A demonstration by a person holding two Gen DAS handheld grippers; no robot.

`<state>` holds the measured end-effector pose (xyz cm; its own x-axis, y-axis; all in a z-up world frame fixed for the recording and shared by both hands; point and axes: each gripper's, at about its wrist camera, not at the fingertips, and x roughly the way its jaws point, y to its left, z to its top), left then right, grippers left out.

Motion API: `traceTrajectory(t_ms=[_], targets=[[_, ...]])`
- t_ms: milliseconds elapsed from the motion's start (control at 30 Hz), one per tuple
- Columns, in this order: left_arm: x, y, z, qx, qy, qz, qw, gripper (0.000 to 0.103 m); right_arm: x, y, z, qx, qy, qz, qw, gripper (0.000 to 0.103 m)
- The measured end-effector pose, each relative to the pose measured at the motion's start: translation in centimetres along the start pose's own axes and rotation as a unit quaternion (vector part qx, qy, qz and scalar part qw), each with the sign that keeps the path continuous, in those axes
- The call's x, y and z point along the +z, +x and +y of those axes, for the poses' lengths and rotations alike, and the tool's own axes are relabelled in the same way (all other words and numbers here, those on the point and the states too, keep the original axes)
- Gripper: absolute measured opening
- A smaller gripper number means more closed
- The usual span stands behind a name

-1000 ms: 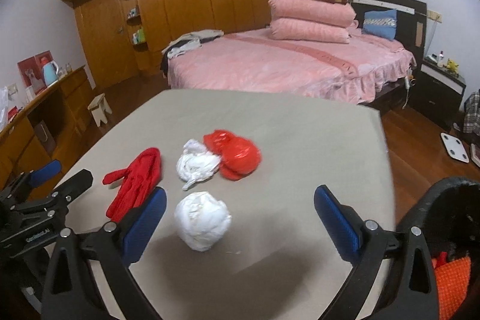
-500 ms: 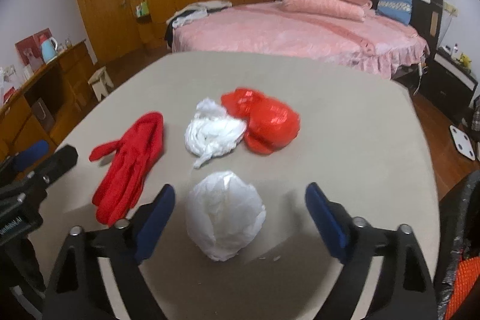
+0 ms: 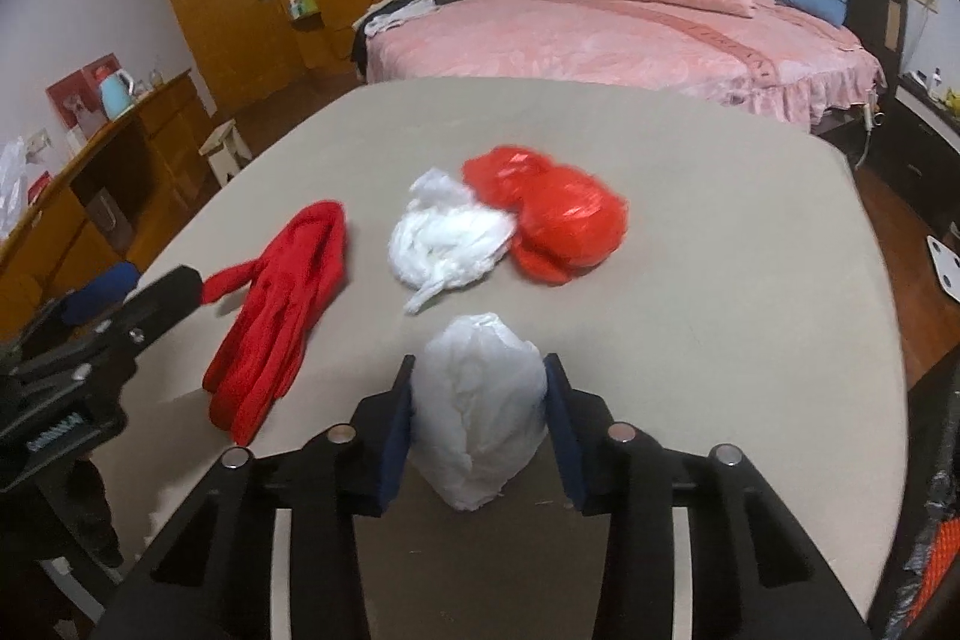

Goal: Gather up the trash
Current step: 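Grasp the white plastic bag ball with the right tool while the left tool grasps the red glove, then carry the red glove and white bag ball over the bin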

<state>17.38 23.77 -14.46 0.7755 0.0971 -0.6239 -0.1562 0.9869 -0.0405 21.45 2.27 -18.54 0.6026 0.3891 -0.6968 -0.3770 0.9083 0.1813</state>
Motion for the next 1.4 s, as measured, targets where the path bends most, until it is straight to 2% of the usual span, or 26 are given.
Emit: traceTrajectory(t_ms=[300,433,500,533,633,667,733,767,833,1400], targets=[[1.2,3.0,-0.9,-0.008,0.006,0.024,0.9997,0.091,1.8,-0.4,-2.4,-0.025,0.01,-0.017,0.999,0.041],[1.4,4.7,-1.4,-0.011,0.013,0.047,0.9987,0.091,2.5,-0.1,-3.2,-0.03,0.014,-0.018,0.999,0.041],[1.3,5.6,-1.6,-0.015,0.015,0.062,0.9978,0.087,2.7,0.1,-3.4,-0.031,0.013,-0.018,0.999,0.041],[1.2,6.1,-1.7,-0.019,0.017,0.074,0.997,0.08,2.6,0.1,-3.4,-0.031,0.012,-0.019,0.999,0.041],[1.0,7.2,-2.0,-0.035,0.019,0.1,0.9942,0.066,2.5,0.1,-3.4,-0.031,0.009,-0.017,0.999,0.041],[0.9,7.3,-2.0,-0.04,0.02,0.104,0.9936,0.055,2.5,0.2,-3.4,-0.03,0.009,-0.017,0.999,0.041],[0.6,7.5,-2.2,-0.056,0.02,0.108,0.9924,0.041,2.4,0.0,-3.2,-0.03,0.006,-0.017,0.999,0.041],[0.6,7.4,-2.4,-0.057,0.022,0.106,0.9925,0.03,2.4,0.0,-3.2,-0.03,0.005,-0.017,0.999,0.041],[0.6,7.0,-2.6,-0.063,0.024,0.1,0.9928,0.017,2.4,-0.5,-3.2,-0.028,0.004,-0.02,0.999,0.041],[3.6,-1.6,-5.3,-0.072,0.009,0.013,0.9973,0.015,3.7,-6.6,-3.0,-0.011,0.01,-0.075,0.997,0.041]])
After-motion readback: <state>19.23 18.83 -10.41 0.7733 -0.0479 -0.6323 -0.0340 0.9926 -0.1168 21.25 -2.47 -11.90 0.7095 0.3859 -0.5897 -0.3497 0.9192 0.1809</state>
